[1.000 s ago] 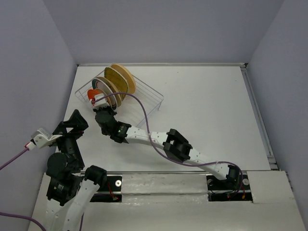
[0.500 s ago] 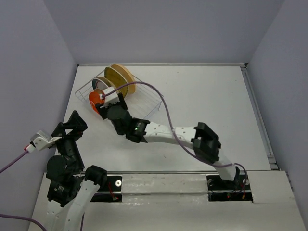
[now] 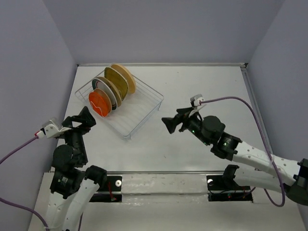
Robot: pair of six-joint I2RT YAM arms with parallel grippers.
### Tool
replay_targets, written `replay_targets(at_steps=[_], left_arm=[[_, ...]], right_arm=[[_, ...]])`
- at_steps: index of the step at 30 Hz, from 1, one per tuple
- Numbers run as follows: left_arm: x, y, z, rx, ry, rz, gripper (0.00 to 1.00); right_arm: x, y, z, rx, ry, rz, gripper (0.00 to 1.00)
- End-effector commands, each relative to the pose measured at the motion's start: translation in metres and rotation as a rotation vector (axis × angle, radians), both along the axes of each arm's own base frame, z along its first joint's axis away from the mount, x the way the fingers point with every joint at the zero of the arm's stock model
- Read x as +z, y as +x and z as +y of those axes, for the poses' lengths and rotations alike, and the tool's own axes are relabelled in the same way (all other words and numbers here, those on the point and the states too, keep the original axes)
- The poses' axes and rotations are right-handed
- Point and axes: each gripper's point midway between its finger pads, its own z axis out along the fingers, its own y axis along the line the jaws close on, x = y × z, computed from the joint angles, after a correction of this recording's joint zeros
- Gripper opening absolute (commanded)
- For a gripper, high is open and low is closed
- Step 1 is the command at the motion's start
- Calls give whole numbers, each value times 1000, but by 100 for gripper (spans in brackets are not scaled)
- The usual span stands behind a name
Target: Load the plates into the dish rack
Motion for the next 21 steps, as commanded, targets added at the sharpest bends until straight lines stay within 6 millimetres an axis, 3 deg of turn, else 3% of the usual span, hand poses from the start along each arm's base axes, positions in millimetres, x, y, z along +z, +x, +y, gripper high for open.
replay_targets(at_steps=[1,5,6,10,16,21], left_arm=[[6,12,-13,-50,30,-12,99],[5,17,-20,-79,55,-7,99],[4,19,-23,-93,63,-3,99],[-2,29,-28,-108,89,34,99],[-4,34,-30,-120,101,45,99],[-1,32,-34,-151,112,31,99]], right_arm=[[-49,-37,-32,39,18,85,100],[-81,-41,-63,-75,112,178,99],[-108,-38,-75,-137,99,213,99],[-146,-34,-99,-280,177,301,99],[-138,-31,-105,-315,138,294,100],[-100,-31,-108,-301,148,239,100]])
